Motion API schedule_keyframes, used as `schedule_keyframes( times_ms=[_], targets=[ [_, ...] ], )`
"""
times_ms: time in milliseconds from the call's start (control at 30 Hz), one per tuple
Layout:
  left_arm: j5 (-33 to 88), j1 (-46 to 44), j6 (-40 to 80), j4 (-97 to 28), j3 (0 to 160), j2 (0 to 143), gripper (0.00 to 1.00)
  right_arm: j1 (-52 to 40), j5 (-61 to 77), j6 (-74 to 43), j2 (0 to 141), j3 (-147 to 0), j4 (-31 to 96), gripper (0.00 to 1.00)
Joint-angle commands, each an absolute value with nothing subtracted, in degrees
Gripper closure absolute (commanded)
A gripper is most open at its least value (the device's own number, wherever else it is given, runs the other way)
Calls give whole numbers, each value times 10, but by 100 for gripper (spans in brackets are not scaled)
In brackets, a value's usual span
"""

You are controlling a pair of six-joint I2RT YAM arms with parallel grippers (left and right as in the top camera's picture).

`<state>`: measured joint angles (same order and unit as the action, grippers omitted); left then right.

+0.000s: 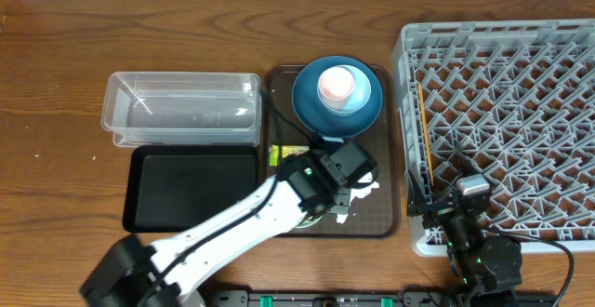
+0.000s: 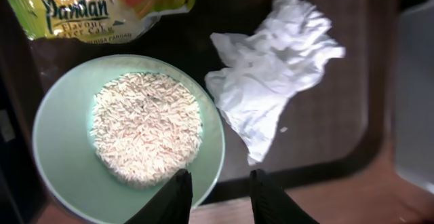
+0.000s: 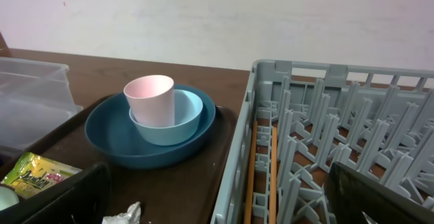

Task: Sort waste into correct bins and load items into the dishwasher rack
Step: 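Move the left gripper over the pale green rice bowl on the tray, then grasp the rim of the pale green rice bowl with the left gripper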

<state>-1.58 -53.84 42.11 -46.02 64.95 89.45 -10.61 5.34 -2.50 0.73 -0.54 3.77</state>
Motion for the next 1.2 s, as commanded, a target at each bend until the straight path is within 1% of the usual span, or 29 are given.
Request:
schedule_keyframes(
  times_ms=[0,833,933,1100,1167],
  targets=[
    [-28,-540,423,-457,646,919,69,-108,49,-21,6,-3,38,1],
    [-29,-553,423,-431,646,1020,69,-108,49,-21,6,-3,38,1],
    [-29,-553,423,-431,646,1027,73,-108,49,-21,6,-3,38,1],
    [-29,-553,423,-427,642,1029,73,-108,49,-21,6,-3,38,1],
    [-29,-553,423,-427,642,1029,75,-108,49,-21,6,-3,38,1]
  ],
)
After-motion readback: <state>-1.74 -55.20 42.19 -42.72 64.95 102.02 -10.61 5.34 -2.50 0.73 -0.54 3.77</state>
